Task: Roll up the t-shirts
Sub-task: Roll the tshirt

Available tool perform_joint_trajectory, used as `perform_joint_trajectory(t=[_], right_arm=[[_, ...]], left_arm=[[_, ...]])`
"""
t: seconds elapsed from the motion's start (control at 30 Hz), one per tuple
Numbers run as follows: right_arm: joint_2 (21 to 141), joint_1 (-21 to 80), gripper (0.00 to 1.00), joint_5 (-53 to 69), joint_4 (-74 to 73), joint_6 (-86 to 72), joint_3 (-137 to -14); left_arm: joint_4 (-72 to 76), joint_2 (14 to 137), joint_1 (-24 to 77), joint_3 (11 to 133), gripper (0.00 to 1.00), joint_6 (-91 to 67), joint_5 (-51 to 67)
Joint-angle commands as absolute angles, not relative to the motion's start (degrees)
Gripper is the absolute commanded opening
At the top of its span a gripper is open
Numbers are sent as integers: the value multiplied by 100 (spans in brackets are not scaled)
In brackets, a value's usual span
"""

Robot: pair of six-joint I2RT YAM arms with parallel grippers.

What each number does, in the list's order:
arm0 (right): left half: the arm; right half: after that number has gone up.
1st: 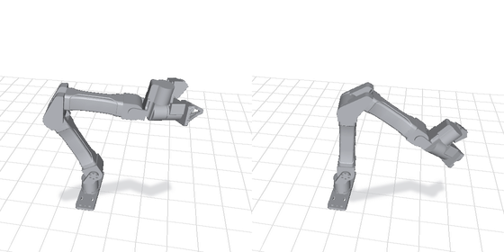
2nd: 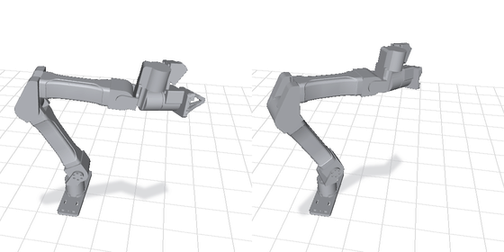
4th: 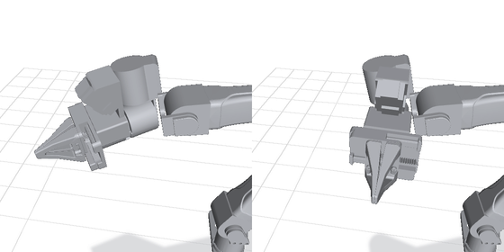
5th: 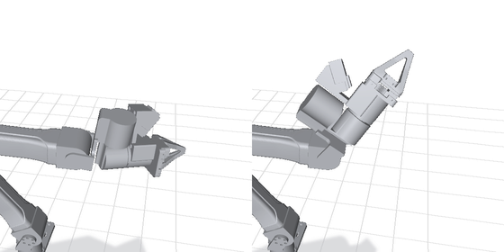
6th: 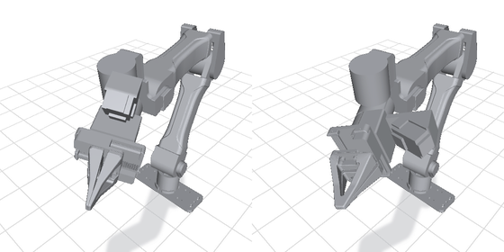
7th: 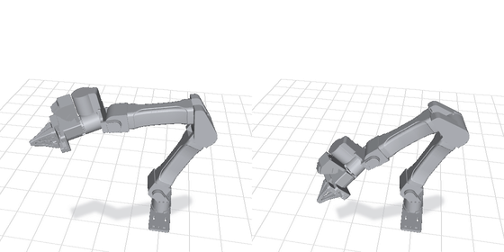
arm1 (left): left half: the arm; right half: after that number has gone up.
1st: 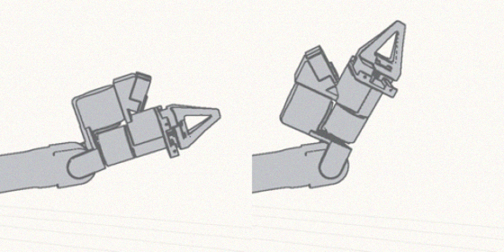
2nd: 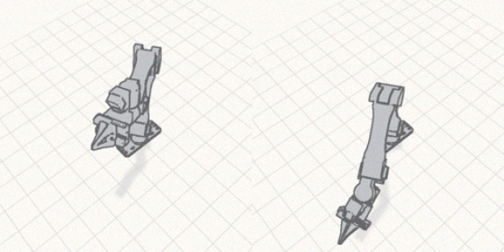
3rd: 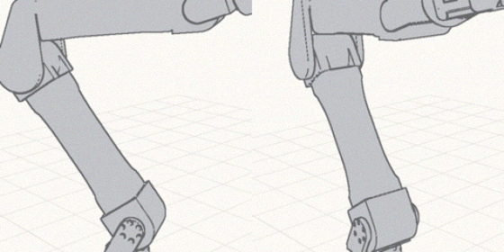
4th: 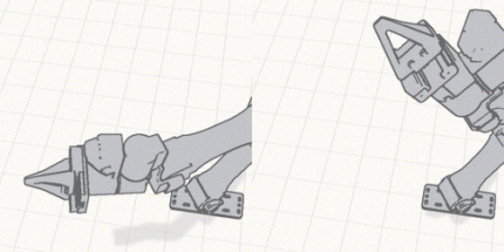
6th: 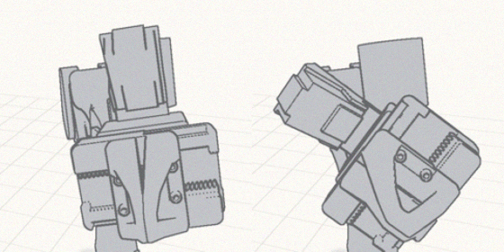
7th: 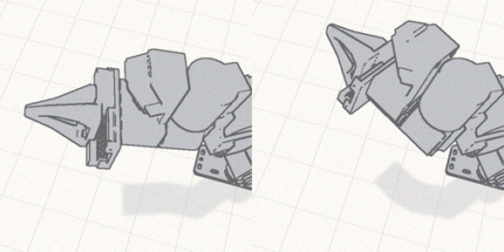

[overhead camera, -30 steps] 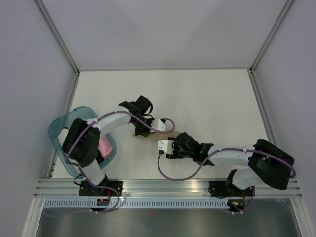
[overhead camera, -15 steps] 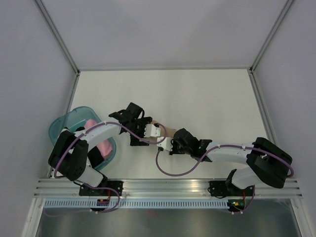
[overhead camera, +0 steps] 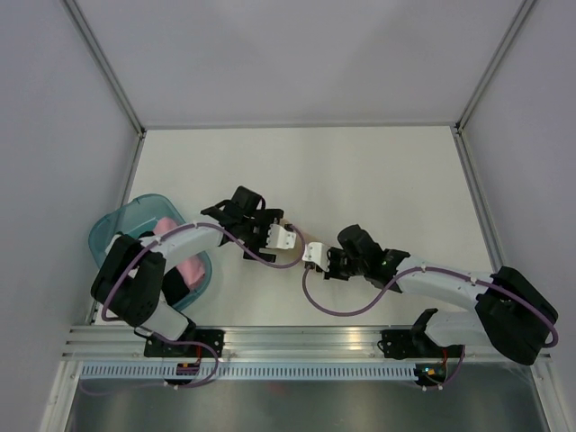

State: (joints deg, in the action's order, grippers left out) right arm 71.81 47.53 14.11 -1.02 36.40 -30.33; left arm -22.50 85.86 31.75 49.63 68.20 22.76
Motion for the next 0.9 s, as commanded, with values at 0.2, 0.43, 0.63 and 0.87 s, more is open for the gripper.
perform_joint_trajectory(t=[0.2, 0.43, 0.63, 0.87], right_arm=[[6970, 4474, 0, 2759, -650, 3472, -3225], [7040, 4149, 0, 3321, -826, 3375, -3410], [7487, 4140, 0, 3604, -440, 3120, -3638], [8296, 4140, 0, 4104, -580, 3357, -4192]], left_arm=[[-2179, 9193, 3190, 5528, 80, 7427, 2347], [-3277, 9036, 3112, 5616, 2, 7112, 2417], [-4078, 8368, 2585, 5151, 8, 6812, 2664], [-3859, 7586, 2593, 4983, 100, 6197, 2750]])
